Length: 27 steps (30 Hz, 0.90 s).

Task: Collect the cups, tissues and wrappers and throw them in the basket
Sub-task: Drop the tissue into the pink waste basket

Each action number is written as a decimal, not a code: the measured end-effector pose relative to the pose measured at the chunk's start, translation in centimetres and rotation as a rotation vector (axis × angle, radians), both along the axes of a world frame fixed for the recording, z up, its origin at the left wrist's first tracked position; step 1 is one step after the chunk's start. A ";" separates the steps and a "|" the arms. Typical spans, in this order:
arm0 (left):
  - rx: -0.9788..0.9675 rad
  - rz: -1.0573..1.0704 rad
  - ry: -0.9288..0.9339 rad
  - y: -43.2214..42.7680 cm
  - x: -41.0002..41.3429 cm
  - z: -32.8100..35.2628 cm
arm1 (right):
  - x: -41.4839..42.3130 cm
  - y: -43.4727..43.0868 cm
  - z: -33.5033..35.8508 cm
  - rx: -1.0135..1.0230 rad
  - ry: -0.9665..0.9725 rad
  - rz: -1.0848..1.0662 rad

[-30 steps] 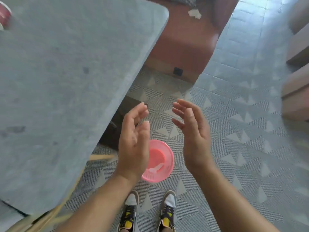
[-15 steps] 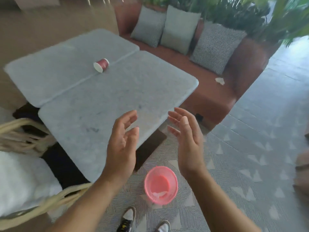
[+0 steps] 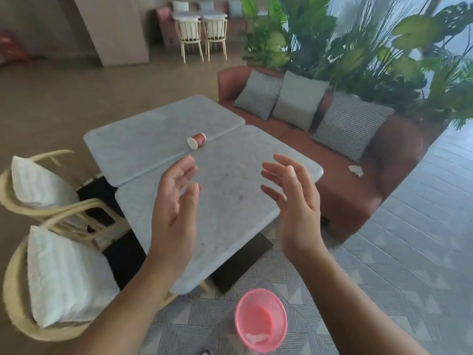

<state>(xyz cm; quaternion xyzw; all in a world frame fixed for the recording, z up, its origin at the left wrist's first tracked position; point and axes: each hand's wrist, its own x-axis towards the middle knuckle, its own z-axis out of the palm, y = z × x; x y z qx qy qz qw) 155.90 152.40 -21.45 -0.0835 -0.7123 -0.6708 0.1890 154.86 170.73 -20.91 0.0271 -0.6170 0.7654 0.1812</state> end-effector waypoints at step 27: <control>-0.092 -0.433 0.027 14.8 -11.1 -0.7 | -1.5 13.6 -0.4 0.061 -0.034 -0.511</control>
